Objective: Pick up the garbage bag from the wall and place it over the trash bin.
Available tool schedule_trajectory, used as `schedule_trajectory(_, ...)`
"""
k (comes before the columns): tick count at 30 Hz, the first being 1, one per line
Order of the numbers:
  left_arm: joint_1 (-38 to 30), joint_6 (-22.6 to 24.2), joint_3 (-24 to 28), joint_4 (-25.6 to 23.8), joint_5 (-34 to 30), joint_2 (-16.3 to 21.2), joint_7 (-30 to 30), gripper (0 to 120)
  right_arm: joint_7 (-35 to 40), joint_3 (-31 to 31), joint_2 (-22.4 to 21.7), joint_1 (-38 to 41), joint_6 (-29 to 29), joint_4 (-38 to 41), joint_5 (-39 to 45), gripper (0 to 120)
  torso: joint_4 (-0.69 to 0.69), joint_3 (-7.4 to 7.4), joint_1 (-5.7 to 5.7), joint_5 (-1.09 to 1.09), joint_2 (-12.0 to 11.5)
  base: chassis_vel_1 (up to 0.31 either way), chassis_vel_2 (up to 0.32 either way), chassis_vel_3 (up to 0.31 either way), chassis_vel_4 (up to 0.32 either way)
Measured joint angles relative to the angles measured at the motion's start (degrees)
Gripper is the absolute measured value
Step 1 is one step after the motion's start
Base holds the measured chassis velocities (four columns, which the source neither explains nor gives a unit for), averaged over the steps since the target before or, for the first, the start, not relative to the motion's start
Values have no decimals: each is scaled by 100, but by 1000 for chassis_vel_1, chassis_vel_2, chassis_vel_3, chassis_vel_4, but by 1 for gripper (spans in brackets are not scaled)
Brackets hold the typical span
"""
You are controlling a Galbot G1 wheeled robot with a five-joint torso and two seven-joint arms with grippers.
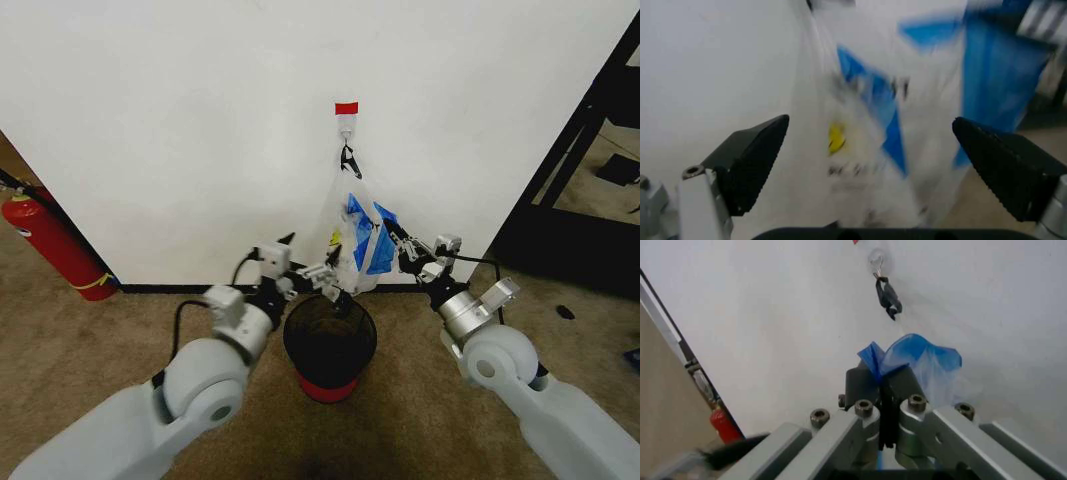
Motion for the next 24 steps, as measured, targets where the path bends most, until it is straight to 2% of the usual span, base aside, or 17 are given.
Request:
schedule_trajectory(3,-720,431,619,519,-24,-319,-317,93,8,14,-17,-29,-1,19,1,0,-2,0,0,0,0,0,0,0,0)
schedule_trajectory(6,-1014,510,837,761,-38,-468,-388,89,12,18,-50,-38,-2,47,9,0,-3,0,0,1,0,0,0,0,0)
schedule_trajectory(11,-1315,529,1030,1001,-96,-638,-458,81,10,26,-103,-55,-6,84,11,0,-1,0,0,0,0,0,0,0,0)
schedule_trajectory(17,-1691,572,1259,1110,-357,-870,-565,81,-15,40,-134,-85,-7,68,-5,0,0,-1,0,1,0,0,0,0,0)
schedule_trajectory(20,-1884,565,1454,1255,-240,-1031,-566,81,-21,41,-125,-85,-5,81,9,0,0,-1,0,1,0,0,0,0,0)
schedule_trajectory(24,-2170,513,1855,1933,118,-1510,-535,81,-22,78,-167,-122,-3,213,72,0,-2,-1,0,2,0,0,0,0,0)
